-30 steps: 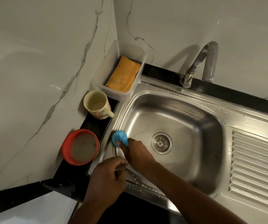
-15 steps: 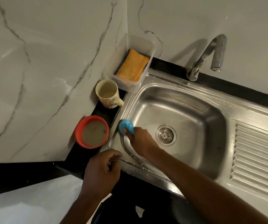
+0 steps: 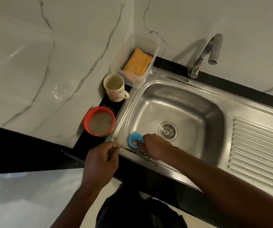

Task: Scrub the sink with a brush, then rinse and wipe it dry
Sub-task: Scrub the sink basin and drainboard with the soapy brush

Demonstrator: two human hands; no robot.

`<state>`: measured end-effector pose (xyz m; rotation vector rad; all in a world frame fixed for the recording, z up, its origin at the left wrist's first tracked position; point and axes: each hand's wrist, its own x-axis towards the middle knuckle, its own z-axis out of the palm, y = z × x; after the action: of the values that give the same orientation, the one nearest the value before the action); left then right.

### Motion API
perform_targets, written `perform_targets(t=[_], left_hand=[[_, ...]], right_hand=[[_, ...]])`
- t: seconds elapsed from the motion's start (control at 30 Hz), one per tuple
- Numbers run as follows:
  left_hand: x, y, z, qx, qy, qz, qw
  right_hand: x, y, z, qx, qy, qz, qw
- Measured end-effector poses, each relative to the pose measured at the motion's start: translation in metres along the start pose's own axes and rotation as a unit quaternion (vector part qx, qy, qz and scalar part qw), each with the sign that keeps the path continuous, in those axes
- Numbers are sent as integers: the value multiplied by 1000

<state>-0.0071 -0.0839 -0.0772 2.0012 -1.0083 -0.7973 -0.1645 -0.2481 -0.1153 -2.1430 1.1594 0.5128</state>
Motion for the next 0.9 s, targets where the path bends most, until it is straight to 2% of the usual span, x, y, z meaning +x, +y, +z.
perform_targets(t=[0.13,0.23,0.67,0.77,0.9], left_hand=[[-12,-2,0,26,20,2,999],[-19,-3,0,57,22,9,998],[-52,10,-2,76,13,41,996],[-59,11,-8,68,27,34,997],[-63,9,-18,51,46,21,997]], right_hand=[[28,-47,5,47,32,-26,998],[22,-52,16,51,38,-28,998],[-62,61,18,63,18,20,998],[-70,61,5,90,52,9,995],[-76,22,-18,106,135,-77,982]])
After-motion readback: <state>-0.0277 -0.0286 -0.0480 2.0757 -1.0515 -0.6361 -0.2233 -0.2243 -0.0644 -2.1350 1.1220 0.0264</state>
